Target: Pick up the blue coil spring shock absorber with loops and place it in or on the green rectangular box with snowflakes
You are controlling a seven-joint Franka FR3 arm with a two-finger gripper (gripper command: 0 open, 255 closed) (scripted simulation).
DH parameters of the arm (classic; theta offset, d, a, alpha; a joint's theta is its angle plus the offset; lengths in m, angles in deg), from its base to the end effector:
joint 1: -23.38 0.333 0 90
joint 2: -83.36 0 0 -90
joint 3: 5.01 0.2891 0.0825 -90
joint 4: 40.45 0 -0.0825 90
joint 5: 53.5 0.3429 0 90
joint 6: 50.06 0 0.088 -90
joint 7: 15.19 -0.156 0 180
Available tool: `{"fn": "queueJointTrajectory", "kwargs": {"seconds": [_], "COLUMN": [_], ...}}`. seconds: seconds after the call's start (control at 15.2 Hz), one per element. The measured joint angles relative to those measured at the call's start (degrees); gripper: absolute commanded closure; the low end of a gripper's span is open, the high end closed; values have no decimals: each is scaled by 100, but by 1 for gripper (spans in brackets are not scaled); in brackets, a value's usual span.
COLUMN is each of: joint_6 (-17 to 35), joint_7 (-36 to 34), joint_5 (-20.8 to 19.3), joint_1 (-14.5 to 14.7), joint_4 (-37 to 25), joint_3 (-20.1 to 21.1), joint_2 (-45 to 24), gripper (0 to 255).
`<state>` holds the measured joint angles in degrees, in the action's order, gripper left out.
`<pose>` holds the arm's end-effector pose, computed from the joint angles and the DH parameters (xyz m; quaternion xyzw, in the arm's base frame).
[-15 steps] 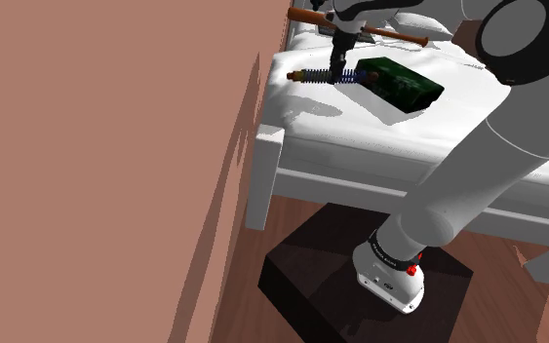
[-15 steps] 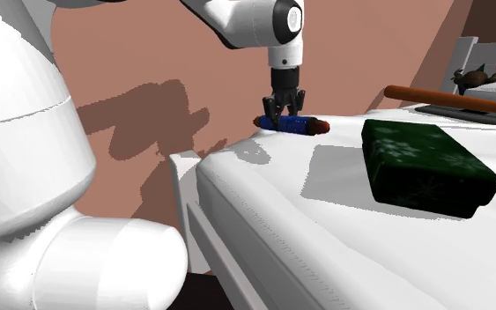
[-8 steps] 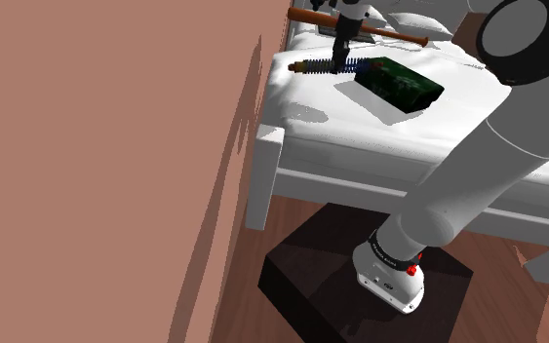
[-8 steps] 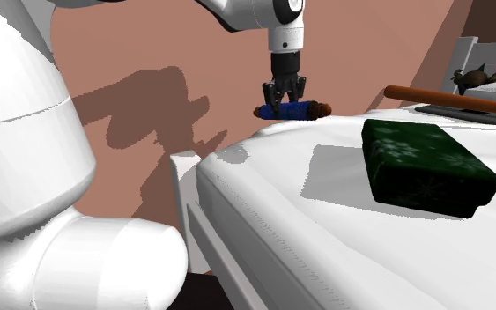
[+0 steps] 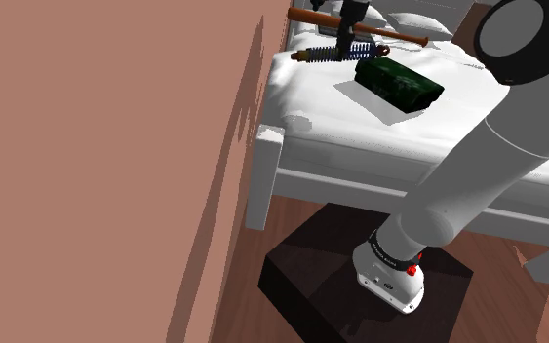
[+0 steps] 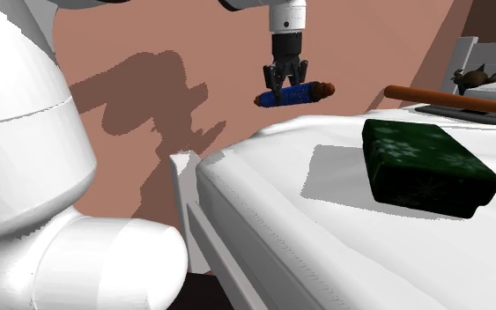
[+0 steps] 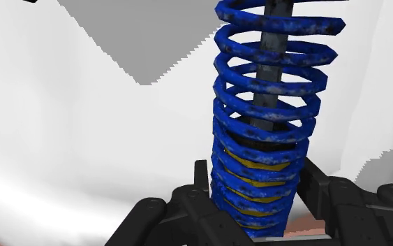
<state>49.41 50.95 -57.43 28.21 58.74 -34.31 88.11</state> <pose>0.4573 -0.2266 0.5304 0.9323 0.3594 0.0174 0.0372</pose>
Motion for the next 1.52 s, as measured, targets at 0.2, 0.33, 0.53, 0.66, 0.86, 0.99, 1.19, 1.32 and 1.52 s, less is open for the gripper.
{"fn": "queueJointTrajectory", "kwargs": {"seconds": [0.2,0.33,0.53,0.66,0.86,0.99,1.19,1.32,1.52], "joint_6": [-211,-385,-616,-638,-671,-647,-670,-661,-739], "joint_7": [26,43,73,224,643,921,1378,1643,2242], "joint_5": [39,47,86,83,144,185,285,335,647], "joint_1": [1,-2,-6,-77,-270,-398,-614,-745,-1068], "joint_4": [-277,-462,-759,-766,-877,-896,-1019,-1048,-1439], "joint_3": [-7,-11,-22,-102,-334,-482,-725,-864,-1158], "joint_2": [-74,-88,-162,-138,-214,-254,-370,-414,-824], "gripper": [255,255,255,255,255,255,255,255,255]}}
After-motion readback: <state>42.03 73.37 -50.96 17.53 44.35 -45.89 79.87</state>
